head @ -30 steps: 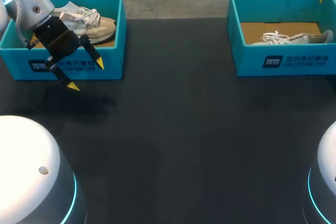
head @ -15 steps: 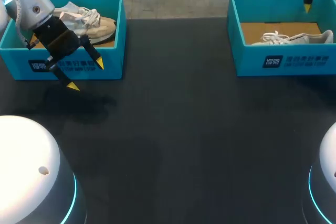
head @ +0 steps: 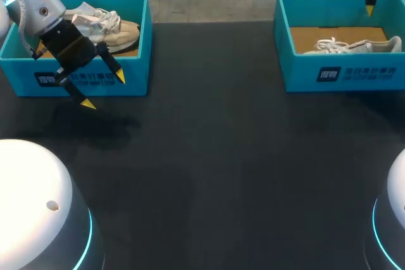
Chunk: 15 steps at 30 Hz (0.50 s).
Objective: Take the shoe out of the shoebox, open the shoe tongue, remove and reinsert the insole, then place the shoe into the shoebox
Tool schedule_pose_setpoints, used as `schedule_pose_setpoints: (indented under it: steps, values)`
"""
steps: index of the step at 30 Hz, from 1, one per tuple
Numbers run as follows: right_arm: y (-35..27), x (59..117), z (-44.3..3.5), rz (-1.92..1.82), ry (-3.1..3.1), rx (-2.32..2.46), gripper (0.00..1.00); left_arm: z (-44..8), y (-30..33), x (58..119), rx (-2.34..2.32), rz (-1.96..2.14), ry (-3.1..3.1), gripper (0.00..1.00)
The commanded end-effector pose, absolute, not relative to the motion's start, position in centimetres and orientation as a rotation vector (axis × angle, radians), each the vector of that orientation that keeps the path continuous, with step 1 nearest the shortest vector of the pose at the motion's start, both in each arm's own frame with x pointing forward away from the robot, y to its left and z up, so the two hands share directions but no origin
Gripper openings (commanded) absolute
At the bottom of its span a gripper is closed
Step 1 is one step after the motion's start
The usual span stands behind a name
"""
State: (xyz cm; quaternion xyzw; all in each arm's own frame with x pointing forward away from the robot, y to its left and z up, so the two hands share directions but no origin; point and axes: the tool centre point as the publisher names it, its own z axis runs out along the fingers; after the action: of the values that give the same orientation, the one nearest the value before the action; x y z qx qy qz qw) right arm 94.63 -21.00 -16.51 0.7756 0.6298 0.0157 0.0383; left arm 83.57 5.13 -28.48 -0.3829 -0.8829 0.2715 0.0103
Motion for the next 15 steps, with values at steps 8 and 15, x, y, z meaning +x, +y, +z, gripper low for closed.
schedule_pose_setpoints:
  steps: [8, 15]
  values:
    - [-21.0, 94.5, -16.5, 0.050, 1.930, 2.379, 1.00, -24.5, 6.1, 85.1, -1.164, 0.760, -2.820, 1.00]
    - [-21.0, 94.5, -16.5, 0.050, 1.930, 2.379, 1.00, -21.7, 7.4, 88.0, -1.068, 0.650, -2.908, 1.00]
